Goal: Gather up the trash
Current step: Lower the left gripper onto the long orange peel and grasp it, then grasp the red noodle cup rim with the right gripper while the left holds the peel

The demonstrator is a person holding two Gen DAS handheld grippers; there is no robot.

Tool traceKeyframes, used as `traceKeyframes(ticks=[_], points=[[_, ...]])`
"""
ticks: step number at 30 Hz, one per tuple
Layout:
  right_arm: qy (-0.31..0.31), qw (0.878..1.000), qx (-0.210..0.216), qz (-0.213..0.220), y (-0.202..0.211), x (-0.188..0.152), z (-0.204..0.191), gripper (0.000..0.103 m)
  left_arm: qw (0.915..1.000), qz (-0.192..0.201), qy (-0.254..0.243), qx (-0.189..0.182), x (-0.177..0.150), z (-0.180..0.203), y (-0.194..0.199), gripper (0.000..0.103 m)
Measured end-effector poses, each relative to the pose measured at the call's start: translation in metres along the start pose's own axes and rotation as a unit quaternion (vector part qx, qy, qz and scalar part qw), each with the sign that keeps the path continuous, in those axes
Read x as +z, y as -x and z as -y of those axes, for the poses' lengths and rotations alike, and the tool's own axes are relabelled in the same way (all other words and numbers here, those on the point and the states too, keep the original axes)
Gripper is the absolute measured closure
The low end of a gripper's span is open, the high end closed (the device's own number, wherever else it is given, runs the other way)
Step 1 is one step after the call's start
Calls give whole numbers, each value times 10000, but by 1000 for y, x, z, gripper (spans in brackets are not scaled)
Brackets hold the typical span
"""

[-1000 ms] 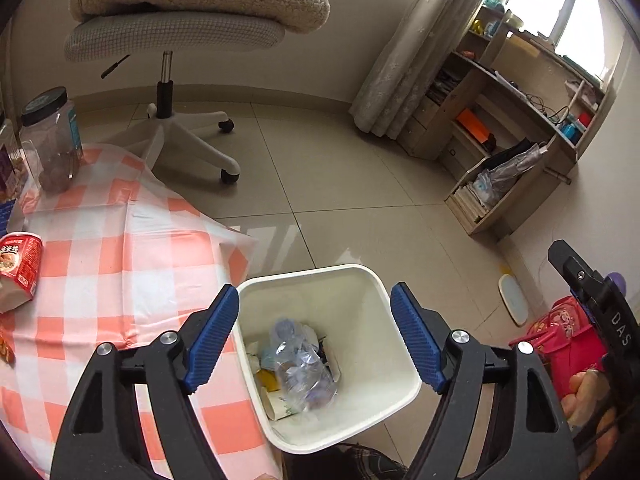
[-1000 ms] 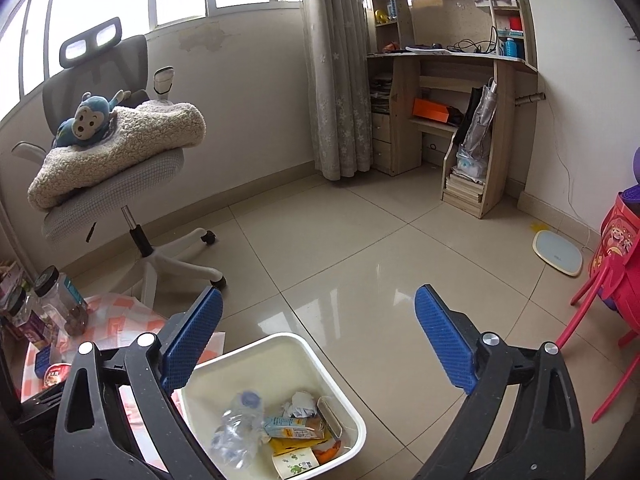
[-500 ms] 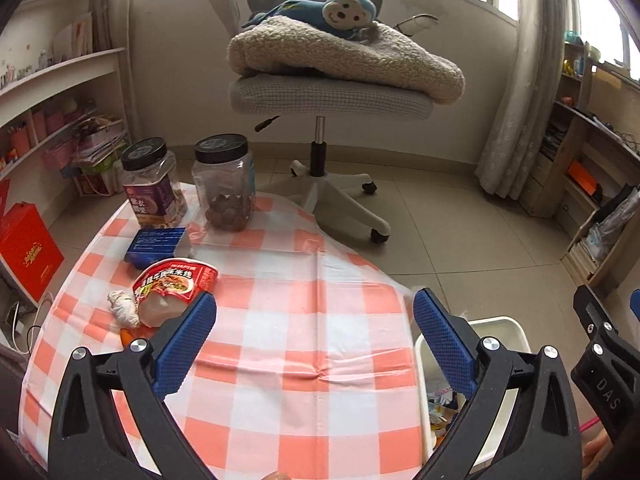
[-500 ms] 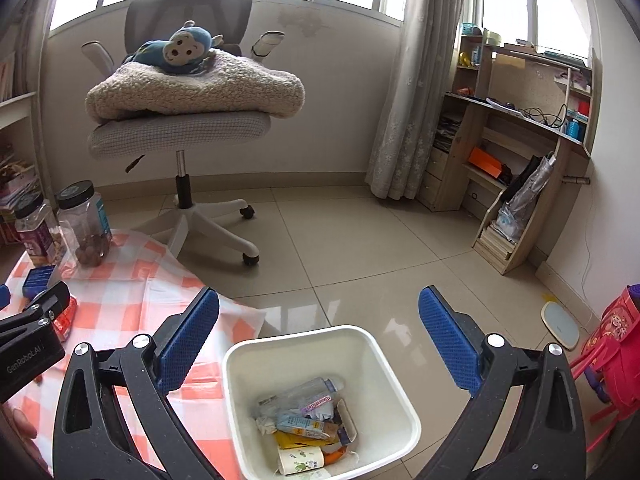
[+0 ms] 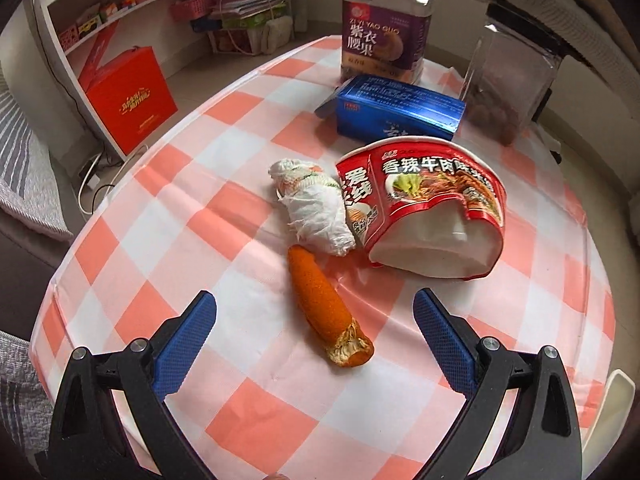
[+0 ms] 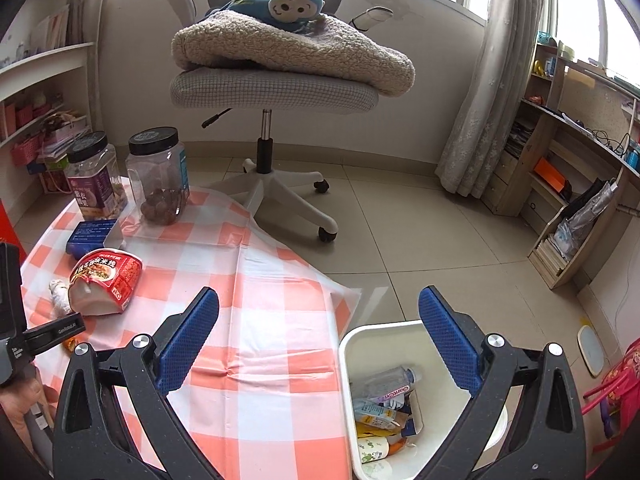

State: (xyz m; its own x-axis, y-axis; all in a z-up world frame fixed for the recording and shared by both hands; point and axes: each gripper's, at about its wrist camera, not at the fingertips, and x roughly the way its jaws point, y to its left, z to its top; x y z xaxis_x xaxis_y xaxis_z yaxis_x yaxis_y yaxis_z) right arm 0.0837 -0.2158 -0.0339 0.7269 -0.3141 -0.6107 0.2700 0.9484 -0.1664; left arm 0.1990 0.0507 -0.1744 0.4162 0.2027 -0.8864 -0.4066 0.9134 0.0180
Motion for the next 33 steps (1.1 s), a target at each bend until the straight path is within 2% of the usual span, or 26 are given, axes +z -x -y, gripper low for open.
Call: traceKeyframes(ticks=[3,6,8,12,17,19,22,26,27,30,33], points=[[-35,9998,82,-154,-8,0,-8,7,9996,-231,125,-102,0,-3,-16,9],[-52,9995,140,-265,-13,-2,-15,7,9987,-419,50,-273,0,0,-29,27],[-13,9994,150,-314,-16,-2,-20,7,9992,-294,-181,-217,-2,6,-28,34],[17,9991,192,-365,-18,-4,-25,7,9973,-214,-547,-432,-8,15,-20,71],[102,9984,359,-414,-19,-5,-32,7,9953,-314,-360,-844,-3,-6,-7,80],[91,9956,723,-584,-22,-6,-35,7,9946,-236,-223,-981,4,-23,10,82],[-34,9783,1627,-1281,-40,-9,-48,7,9925,16,-165,-1207,22,-50,49,82],[-585,9404,2691,-1996,-64,-12,-84,7,9876,581,-241,-1437,45,-86,105,82],[-705,9321,2860,-2106,-71,-12,-95,7,9862,697,-239,-1485,47,-93,117,82],[-985,9231,3044,-2132,-88,-15,-128,7,9827,878,-219,-1615,48,-110,134,82],[-1514,9025,3319,-2291,-104,-24,-155,7,9782,664,27,-1968,53,-122,130,82]])
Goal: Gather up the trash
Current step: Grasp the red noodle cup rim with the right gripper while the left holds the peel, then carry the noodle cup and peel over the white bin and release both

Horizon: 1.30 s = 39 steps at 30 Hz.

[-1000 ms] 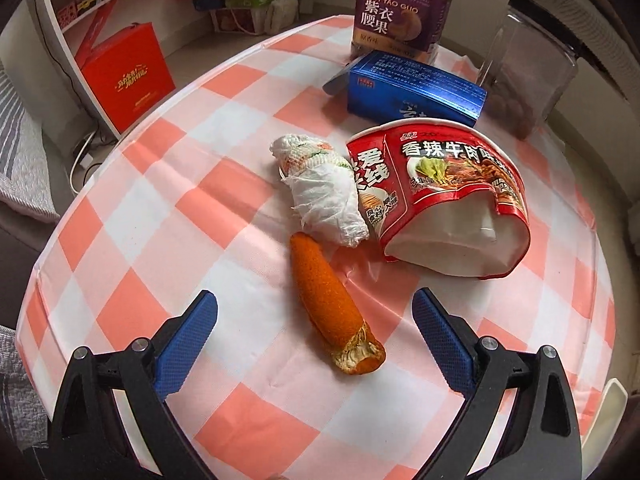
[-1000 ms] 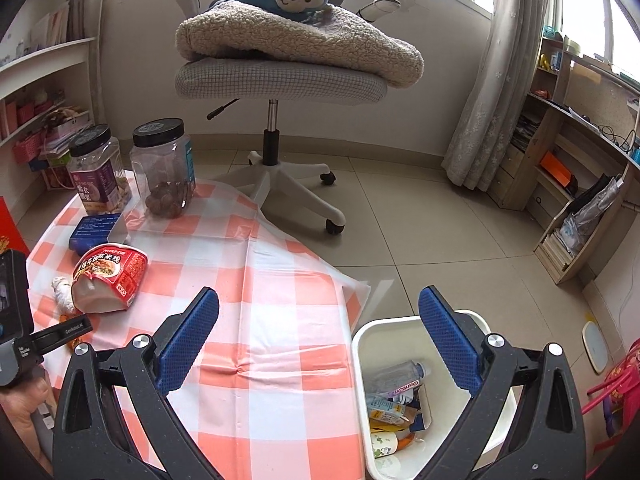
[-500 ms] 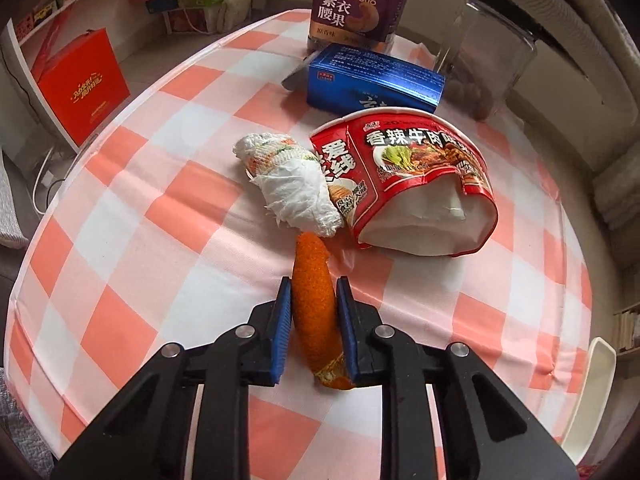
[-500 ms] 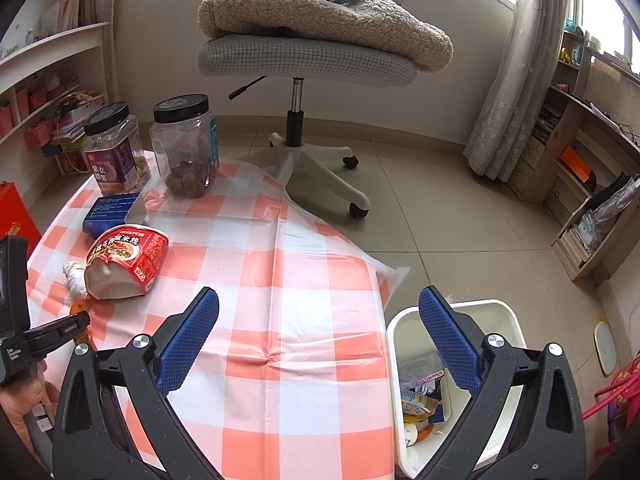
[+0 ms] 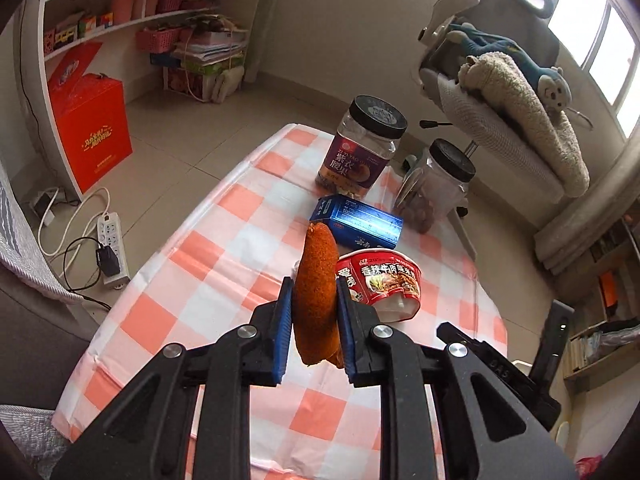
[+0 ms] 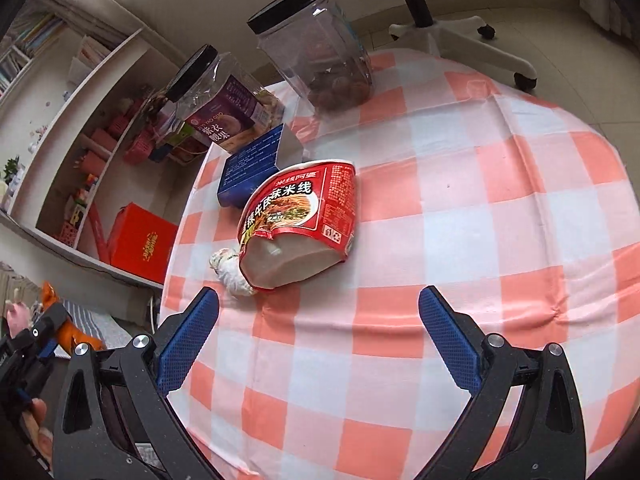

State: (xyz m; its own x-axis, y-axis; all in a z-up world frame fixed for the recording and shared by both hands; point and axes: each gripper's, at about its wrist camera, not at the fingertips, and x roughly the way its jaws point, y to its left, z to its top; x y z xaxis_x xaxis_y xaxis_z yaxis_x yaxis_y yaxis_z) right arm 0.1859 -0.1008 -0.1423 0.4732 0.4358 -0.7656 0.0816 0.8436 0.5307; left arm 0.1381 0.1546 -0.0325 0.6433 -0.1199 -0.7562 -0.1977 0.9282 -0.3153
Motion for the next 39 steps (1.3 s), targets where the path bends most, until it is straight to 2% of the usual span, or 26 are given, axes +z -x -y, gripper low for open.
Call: traceKeyframes(ticks=[2,5,9,11,12,14,15,16,19,20,28,35,39], points=[[-322,9992,243,16,-18,-3,-2,7,9999,-26,22,-103,2,-4,3,82],[-638,9971,397,155,-42,-3,-7,7,9994,197,-244,120,2,-2,12,82],[-1141,9926,323,279,-70,1,-5,6,9992,324,-204,90,5,-10,22,82],[-1189,9911,175,568,-75,7,-12,6,9994,313,-112,6,7,-15,25,82],[-1152,9917,75,569,-79,9,-16,6,9995,301,-71,-45,7,-16,26,82],[-947,9935,-232,582,-83,12,-26,8,9995,300,-23,-97,8,-18,28,82],[-825,9938,-447,593,-84,11,-30,20,9995,306,-13,-110,7,-19,29,82],[-699,9941,-551,626,-82,10,-30,22,9994,311,-2,-128,7,-20,30,82],[-509,9949,-512,711,-70,5,-25,41,9993,318,57,-194,7,-23,33,82],[-326,9960,-416,718,-64,4,-27,58,9992,320,73,-213,7,-24,34,82],[573,9938,-837,456,-12,-11,-13,70,9987,307,224,-346,5,-26,36,82],[1450,9770,-1421,654,42,-20,-8,71,9986,241,180,-443,0,-15,32,82],[1723,9688,-1609,770,67,-23,-7,71,9987,212,123,-448,-3,-7,28,82]])
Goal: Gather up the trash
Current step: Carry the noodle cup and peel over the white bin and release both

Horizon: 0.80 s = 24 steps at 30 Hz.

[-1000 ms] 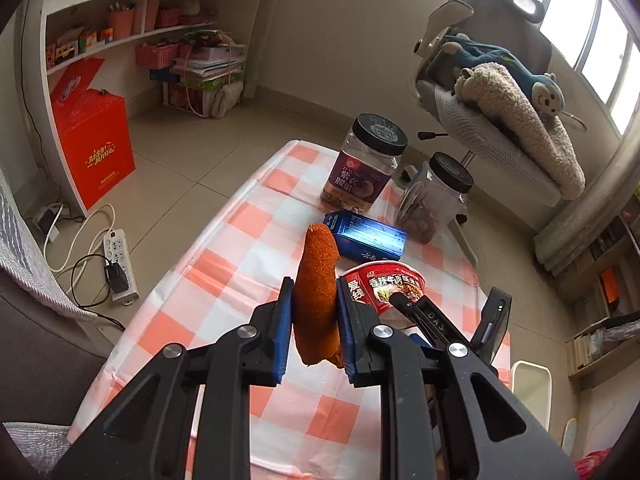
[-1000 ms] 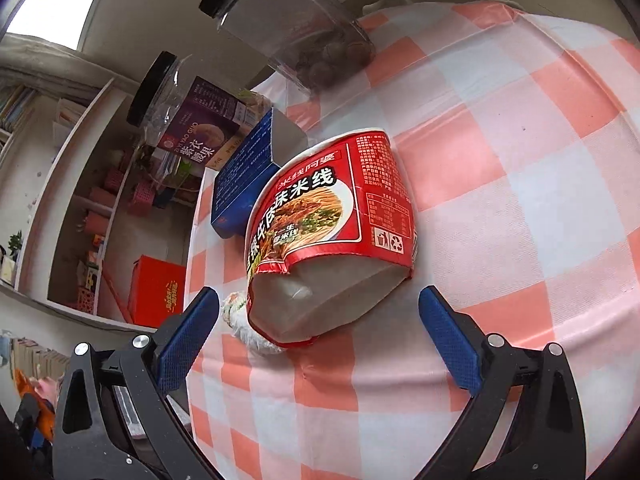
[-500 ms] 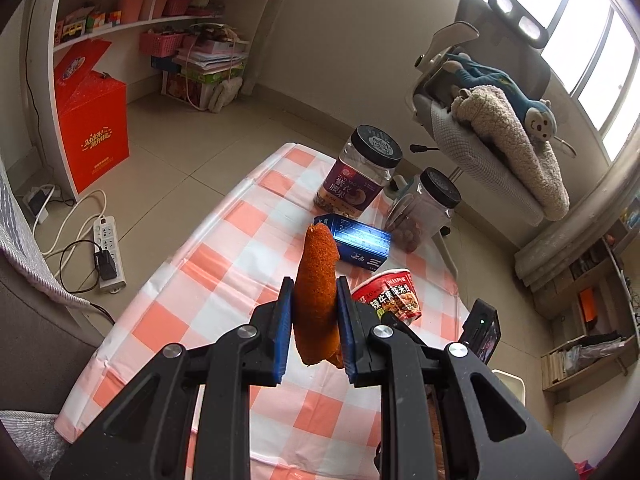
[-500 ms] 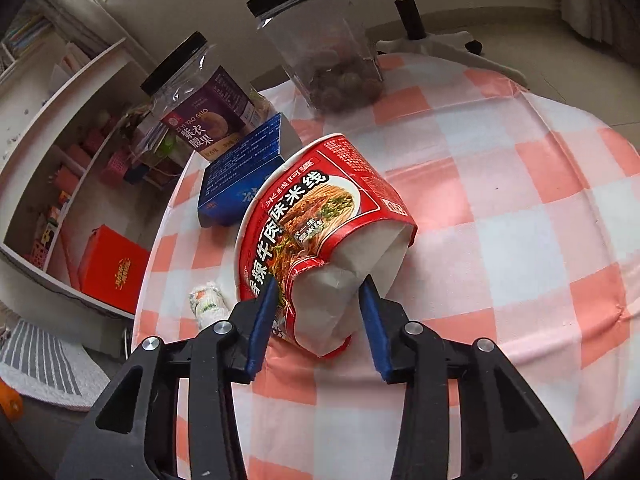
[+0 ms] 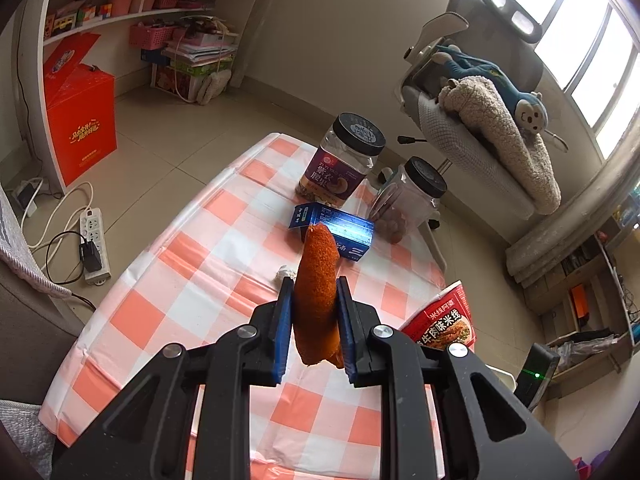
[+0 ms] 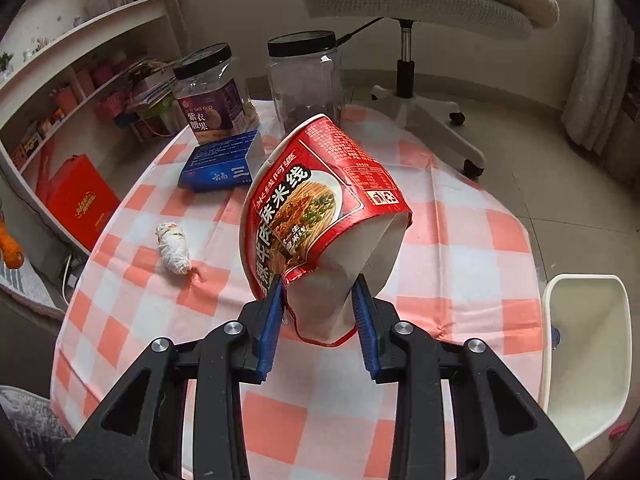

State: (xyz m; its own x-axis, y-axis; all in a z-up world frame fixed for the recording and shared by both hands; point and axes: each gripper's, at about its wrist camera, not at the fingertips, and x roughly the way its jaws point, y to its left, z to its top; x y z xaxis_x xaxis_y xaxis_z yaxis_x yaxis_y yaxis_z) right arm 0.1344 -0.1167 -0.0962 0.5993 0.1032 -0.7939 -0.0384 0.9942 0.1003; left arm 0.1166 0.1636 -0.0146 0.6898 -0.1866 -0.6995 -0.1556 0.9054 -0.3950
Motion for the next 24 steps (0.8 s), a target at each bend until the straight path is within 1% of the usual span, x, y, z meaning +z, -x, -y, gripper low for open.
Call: traceKeyframes(ticks=[10,15,19,24], points=[[105,9992,-114,375,43,2,21,71,9995,-121,-303,3,-14,28,-14,82],[-39,9986,-197,492,58,1,44,71,9989,-146,-441,30,-20,44,-22,82],[-159,9973,-414,584,72,-2,68,71,9982,-196,-573,12,-27,60,-30,82],[-320,9939,-810,679,96,-10,111,71,9962,-262,-831,-30,-39,87,-41,82]])
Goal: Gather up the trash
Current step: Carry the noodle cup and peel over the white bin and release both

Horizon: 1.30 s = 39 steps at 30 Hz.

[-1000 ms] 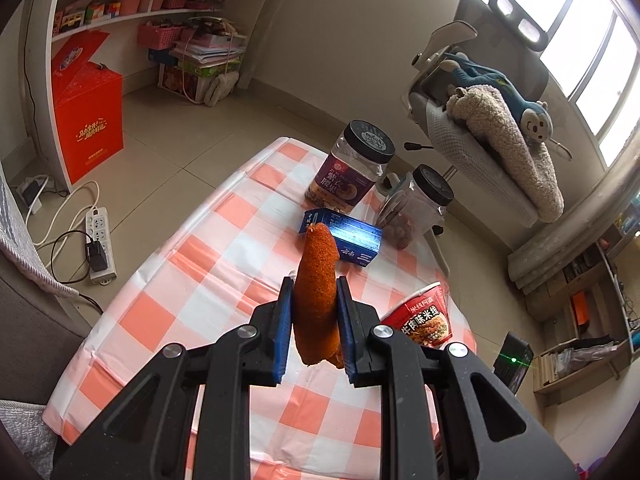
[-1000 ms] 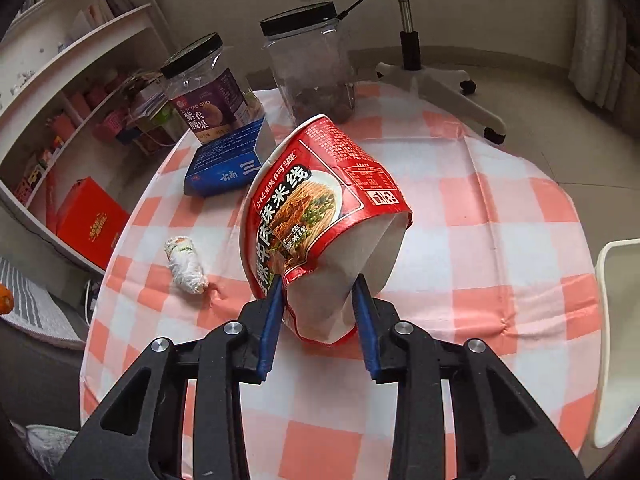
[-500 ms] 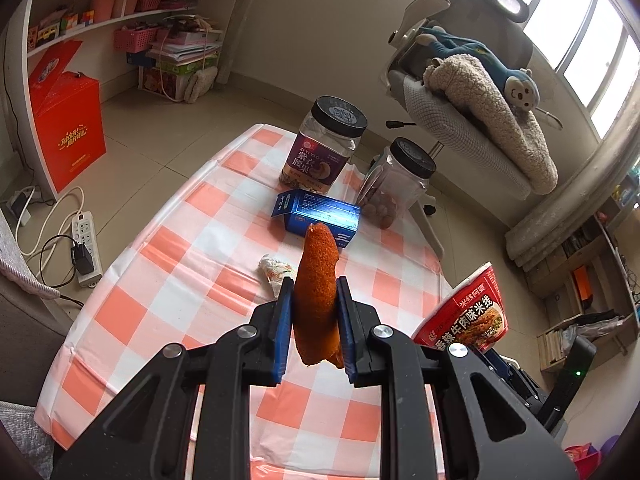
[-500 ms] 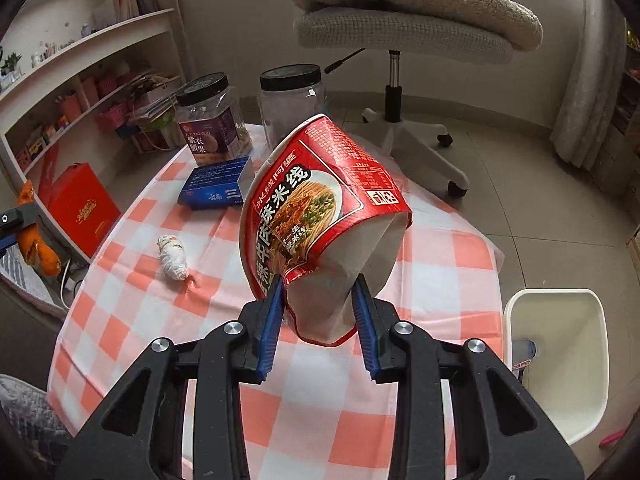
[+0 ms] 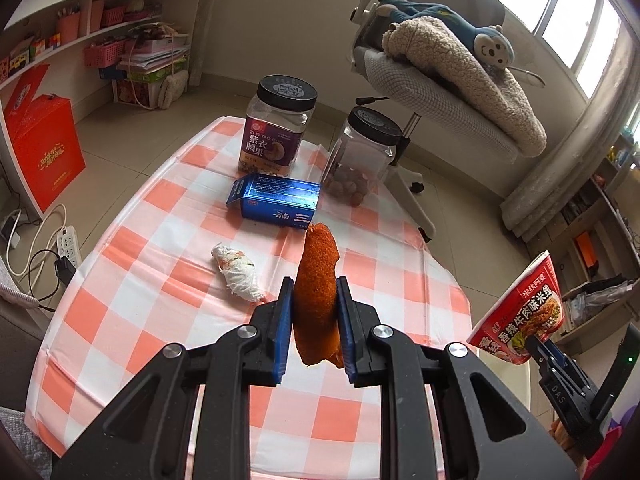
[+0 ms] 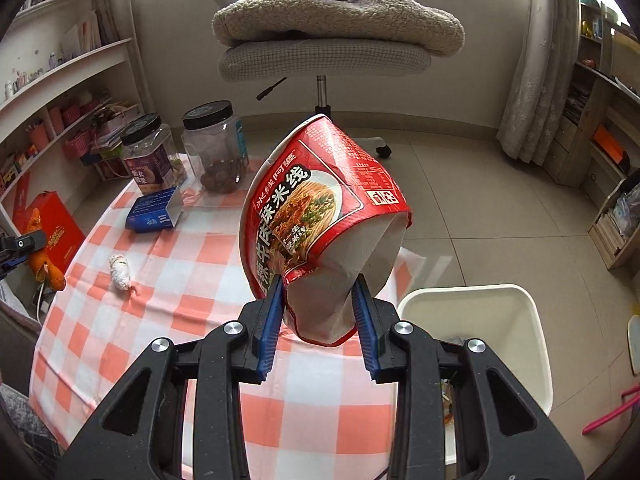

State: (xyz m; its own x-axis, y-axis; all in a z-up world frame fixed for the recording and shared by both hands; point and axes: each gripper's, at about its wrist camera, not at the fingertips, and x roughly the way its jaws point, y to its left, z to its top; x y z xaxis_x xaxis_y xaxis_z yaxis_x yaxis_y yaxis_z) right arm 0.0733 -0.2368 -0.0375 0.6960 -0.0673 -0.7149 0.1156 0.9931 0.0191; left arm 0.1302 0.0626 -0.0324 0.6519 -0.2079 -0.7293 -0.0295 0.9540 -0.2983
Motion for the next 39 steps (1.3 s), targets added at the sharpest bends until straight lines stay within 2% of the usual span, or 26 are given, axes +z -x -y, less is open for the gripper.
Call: traceKeyframes(ticks=[8,15,16,18,24,30,34,39], points=[[-334,9973,-653,54,23,-12,73,71,9989,-176,-397,-151,-17,43,-17,82],[-527,9927,-1066,-207,27,-32,116,68,9965,-359,-679,-320,-32,81,-33,82],[-529,9918,-1147,-167,30,-34,120,67,9959,-398,-719,-380,-34,87,-36,82],[-581,9903,-1258,-44,38,-36,130,53,9945,-439,-839,-446,-39,100,-39,82],[-869,9858,-1430,168,56,-44,164,40,9879,-481,-1285,-729,-58,149,-44,82],[-1431,9782,-1421,500,76,-43,192,25,9786,-754,-1582,-1077,-82,211,-59,82],[-1798,9716,-1395,649,87,-44,209,22,9711,-948,-1717,-1364,-97,258,-71,82],[-1979,9632,-1623,816,97,-48,222,15,9599,-1191,-1866,-1722,-114,311,-84,81]])
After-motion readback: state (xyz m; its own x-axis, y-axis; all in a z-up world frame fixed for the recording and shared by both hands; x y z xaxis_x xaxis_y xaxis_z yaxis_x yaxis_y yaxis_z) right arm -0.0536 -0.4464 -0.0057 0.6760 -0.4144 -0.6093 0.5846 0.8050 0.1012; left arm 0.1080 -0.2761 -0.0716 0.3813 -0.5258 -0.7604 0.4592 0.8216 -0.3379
